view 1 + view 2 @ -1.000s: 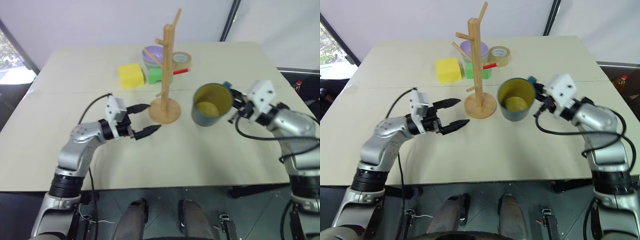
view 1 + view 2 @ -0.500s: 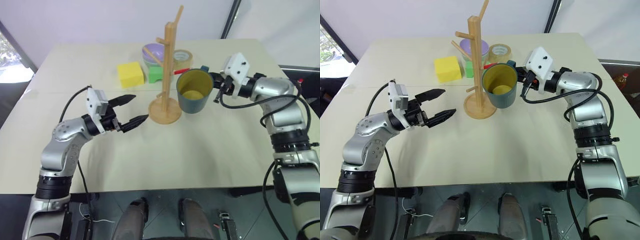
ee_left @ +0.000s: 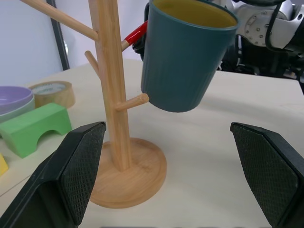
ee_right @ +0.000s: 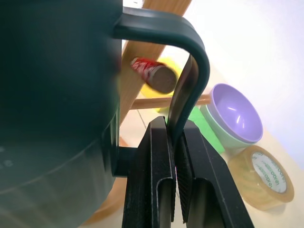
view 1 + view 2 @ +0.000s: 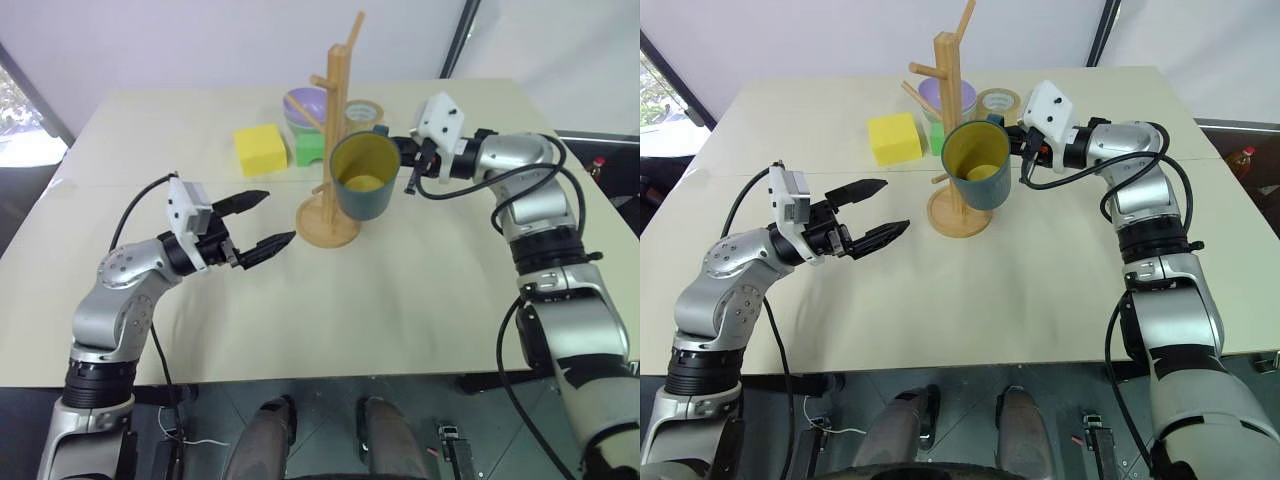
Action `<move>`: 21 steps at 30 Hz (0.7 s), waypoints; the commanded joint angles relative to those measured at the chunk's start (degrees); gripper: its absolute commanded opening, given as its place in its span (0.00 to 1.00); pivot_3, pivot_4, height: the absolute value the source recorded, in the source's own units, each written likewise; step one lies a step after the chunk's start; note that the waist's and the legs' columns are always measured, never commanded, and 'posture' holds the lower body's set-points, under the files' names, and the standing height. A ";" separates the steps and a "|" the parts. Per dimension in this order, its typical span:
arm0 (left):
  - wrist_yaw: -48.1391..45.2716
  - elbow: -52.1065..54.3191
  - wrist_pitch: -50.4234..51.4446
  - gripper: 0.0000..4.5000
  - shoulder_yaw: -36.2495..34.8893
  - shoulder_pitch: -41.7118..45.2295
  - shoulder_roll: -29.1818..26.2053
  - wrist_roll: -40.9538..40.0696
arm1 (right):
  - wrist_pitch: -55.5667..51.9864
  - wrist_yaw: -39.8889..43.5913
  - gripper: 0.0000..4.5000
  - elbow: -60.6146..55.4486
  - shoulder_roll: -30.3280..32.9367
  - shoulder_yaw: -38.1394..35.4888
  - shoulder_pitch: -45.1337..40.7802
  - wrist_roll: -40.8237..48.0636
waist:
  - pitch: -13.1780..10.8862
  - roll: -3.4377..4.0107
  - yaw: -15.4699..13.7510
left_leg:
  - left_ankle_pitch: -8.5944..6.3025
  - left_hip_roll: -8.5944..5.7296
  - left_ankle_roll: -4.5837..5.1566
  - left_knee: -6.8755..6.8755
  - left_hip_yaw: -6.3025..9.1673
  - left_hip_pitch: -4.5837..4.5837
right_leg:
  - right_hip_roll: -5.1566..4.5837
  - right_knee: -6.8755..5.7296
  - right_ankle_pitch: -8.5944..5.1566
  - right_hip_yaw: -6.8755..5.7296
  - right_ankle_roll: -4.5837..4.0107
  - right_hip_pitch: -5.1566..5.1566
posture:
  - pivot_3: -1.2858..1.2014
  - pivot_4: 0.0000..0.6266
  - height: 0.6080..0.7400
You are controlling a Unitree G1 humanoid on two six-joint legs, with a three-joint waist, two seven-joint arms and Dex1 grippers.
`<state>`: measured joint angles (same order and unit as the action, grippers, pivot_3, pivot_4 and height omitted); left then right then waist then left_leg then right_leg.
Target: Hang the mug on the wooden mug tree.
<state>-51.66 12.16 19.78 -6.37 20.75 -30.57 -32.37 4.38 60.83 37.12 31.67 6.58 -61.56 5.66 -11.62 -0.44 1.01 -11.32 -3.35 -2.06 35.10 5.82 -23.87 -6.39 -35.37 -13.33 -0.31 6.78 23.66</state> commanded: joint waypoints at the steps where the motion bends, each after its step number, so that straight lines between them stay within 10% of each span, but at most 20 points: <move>1: 0.31 2.14 -0.06 1.00 -1.12 0.38 -0.51 -1.05 | 2.23 -0.02 0.01 2.20 -1.04 -0.28 -3.32 -0.90 | 0.00 0.00 0.01 | 0.00 0.00 0.00 0.00 0.00 0.00 | 0.01 0.00 0.00 0.00 0.00 0.00 | 0.52 0.24 1.00; 6: 0.55 2.25 -0.06 1.00 -1.21 0.62 -0.73 -1.37 | 3.36 0.82 0.01 4.83 -2.03 -0.65 -4.42 -1.29 | 0.00 0.00 0.02 | 0.01 0.00 -0.01 0.00 0.01 0.01 | 0.02 -0.05 0.00 0.00 0.00 0.01 | 0.52 0.24 1.00; 13: 0.85 2.41 -0.12 1.00 -1.18 0.52 -1.12 -1.55 | 5.38 -1.67 0.64 6.12 -1.07 -1.95 -4.70 -2.68 | 0.00 0.00 0.08 | 0.01 0.01 -0.02 0.00 0.01 0.03 | 0.05 -0.09 0.00 0.01 0.00 0.02 | 0.52 0.24 1.00; 21: 2.82 2.03 0.23 1.00 -2.28 -0.35 -1.13 -1.57 | 5.41 -3.67 0.64 2.81 4.96 -8.99 0.30 1.67 | 0.00 0.00 -0.22 | 0.02 0.00 -0.04 0.00 0.03 0.03 | 0.06 -0.08 0.00 0.03 -0.01 -0.02 | 0.52 0.24 1.00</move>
<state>-49.71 12.54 19.91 -6.58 20.34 -31.47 -33.16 9.55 58.30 42.47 35.48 0.74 -61.67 5.08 -11.62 -0.44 0.79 -11.30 -3.34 -2.09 35.10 5.85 -23.84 -6.33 -35.44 -13.34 -0.28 6.77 23.63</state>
